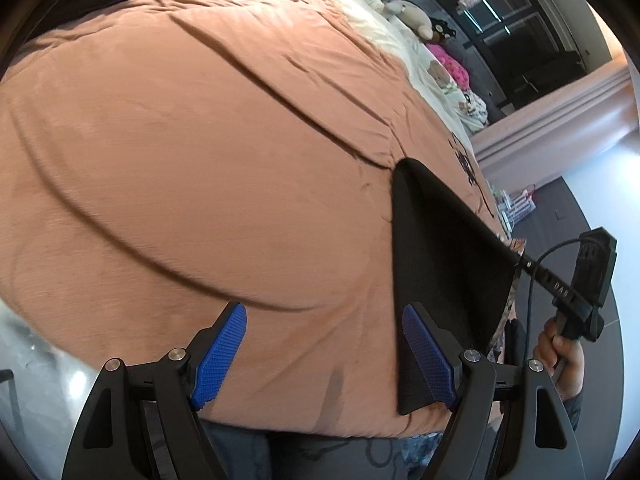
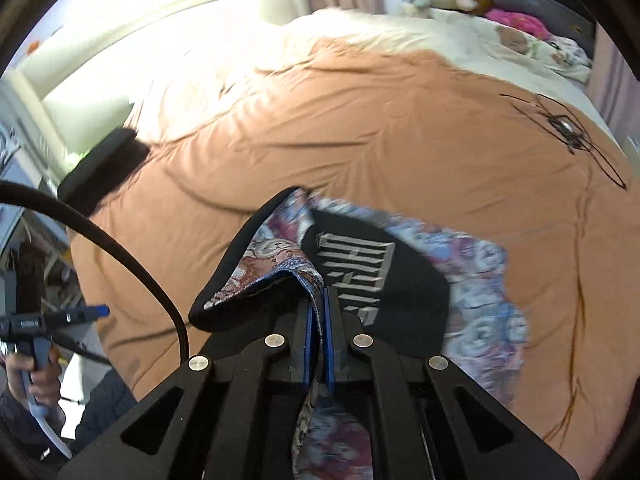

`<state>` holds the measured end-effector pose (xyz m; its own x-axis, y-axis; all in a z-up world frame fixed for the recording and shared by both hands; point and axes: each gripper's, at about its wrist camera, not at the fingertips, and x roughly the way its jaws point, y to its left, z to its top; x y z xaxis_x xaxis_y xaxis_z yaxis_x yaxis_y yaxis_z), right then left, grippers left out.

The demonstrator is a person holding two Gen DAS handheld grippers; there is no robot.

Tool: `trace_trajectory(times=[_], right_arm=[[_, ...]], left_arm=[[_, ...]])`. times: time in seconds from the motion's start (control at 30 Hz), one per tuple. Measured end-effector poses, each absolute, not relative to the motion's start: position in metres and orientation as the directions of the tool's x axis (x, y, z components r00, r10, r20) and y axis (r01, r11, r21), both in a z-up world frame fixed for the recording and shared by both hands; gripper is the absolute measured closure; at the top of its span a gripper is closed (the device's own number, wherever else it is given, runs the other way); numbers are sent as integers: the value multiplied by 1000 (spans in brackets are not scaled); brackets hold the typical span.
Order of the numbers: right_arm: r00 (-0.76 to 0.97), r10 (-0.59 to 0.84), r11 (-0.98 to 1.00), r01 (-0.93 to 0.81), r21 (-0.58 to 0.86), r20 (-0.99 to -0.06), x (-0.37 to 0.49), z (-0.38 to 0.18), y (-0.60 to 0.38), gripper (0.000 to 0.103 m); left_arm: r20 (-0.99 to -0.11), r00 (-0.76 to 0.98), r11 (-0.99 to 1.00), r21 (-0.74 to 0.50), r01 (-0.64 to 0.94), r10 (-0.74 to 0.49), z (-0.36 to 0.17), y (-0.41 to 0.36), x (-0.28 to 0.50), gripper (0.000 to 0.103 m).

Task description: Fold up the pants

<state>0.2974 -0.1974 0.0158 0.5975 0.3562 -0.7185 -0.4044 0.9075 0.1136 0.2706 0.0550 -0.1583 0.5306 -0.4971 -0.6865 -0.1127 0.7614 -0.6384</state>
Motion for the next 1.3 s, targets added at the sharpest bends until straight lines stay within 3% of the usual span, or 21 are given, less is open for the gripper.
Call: trace_trajectory(times=[0.3,0.57,0.8,0.9,1.03,1.07,1.13,1.17,1.2,1.3], right_arm=[[613,384,916,-347,202,-690,311,14,-250,101],[609,400,917,-264,300,-685,337,-4,-295,101],[572,373,899,-30,436,-731,358,-45,-345,101],[560,411,889,-71,453,-719,351,-47,-345,100],[561,390,917,-165,363,-730,340,-37,-331,99],[564,385,921,-191,338,-731,339,-35,-330,94],[569,366,931,-241,276,-737,334,-28,-320,72],[572,360,932,-253,259,-737,333,-26,-319,48],[580,352,934,-267,236,-735,331,-24,-315,34],[589,359,927,-317,201,-724,328,-22,-306,33]], left_arm=[[-703,478,780,-623,-56,-528,-159,3,295,22],[-723,431,794,-608,-26,-540,-164,-29,304,31],[-736,393,798,-603,-11,-551,-170,-50,306,34],[-741,384,802,-597,-2,-551,-172,-55,307,34],[-748,376,806,-592,-6,-547,-175,-58,308,34],[-748,377,807,-590,-3,-546,-175,-59,309,34],[-750,377,810,-586,1,-543,-174,-59,310,34],[-750,376,810,-586,1,-544,-174,-59,310,34],[-750,376,810,-587,1,-544,-174,-61,311,34],[-748,373,805,-593,-4,-550,-176,-62,314,34]])
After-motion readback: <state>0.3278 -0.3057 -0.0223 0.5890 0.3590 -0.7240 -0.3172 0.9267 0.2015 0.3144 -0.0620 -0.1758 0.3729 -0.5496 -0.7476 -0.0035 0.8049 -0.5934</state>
